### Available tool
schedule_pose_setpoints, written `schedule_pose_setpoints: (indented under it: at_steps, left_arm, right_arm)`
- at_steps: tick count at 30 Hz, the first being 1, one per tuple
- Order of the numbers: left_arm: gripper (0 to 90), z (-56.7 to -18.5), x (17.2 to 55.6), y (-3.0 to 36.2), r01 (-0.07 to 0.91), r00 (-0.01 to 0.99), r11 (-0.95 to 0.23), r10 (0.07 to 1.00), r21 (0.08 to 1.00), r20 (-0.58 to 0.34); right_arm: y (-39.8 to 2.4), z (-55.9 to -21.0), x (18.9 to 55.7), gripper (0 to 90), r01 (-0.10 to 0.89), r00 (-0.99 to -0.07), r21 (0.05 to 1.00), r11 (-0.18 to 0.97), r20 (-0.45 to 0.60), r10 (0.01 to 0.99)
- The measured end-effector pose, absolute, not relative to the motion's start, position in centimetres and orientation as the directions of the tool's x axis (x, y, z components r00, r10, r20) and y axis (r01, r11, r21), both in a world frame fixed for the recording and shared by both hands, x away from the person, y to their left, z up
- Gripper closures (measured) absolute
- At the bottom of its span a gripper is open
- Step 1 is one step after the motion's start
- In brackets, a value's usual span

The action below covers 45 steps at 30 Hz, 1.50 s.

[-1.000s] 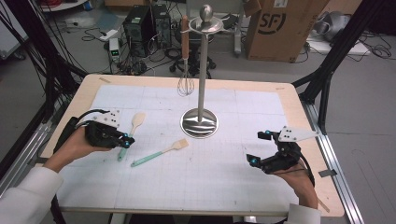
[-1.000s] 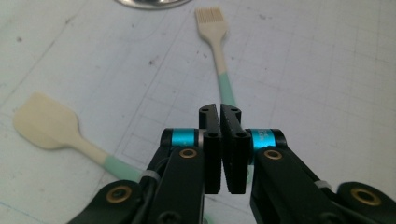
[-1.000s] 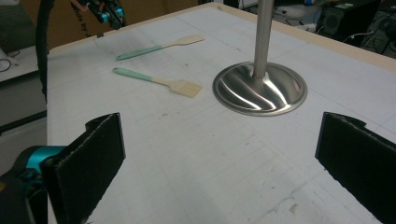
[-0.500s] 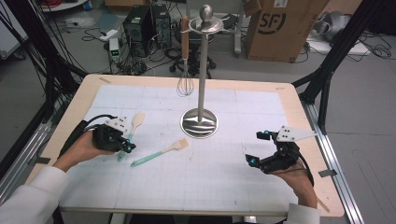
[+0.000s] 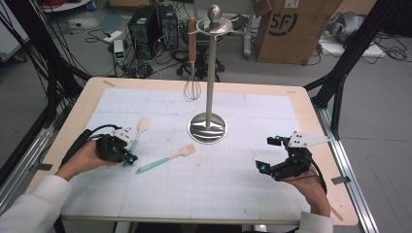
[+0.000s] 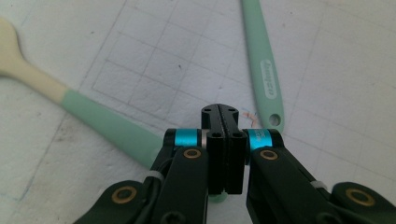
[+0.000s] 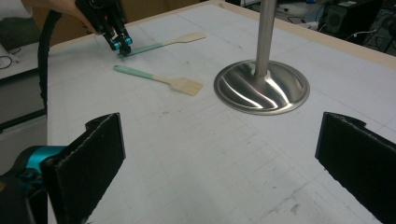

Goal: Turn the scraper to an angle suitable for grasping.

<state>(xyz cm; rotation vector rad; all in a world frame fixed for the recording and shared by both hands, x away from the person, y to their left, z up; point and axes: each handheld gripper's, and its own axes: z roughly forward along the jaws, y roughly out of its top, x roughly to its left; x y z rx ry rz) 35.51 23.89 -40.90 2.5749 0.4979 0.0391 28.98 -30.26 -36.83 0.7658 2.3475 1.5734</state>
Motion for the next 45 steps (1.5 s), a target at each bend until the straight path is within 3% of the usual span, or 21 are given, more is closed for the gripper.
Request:
schedule_pose_setpoints:
  at_steps: [14, 36, 45]
  left_arm:
    - [89.7, -41.3, 35.5, 24.5, 0.340, 0.934, -0.824, 0.350, 0.452, -0.066]
    - [89.7, -41.2, 36.3, 28.9, 0.414, 0.898, -0.818, 0.440, 0.398, -0.030]
    - [89.7, -40.6, 36.0, 29.1, 0.404, 0.900, -0.812, 0.436, 0.422, -0.024]
  right_arm:
    - [-30.2, -36.9, 29.0, 0.2, 0.303, -0.843, 0.905, 0.299, 0.107, 0.528]
    - [-29.9, -37.0, 29.1, 0.2, 0.309, -0.842, 0.898, 0.315, 0.104, 0.529]
    - [-29.7, -37.1, 29.2, 0.2, 0.312, -0.843, 0.894, 0.321, 0.105, 0.528]
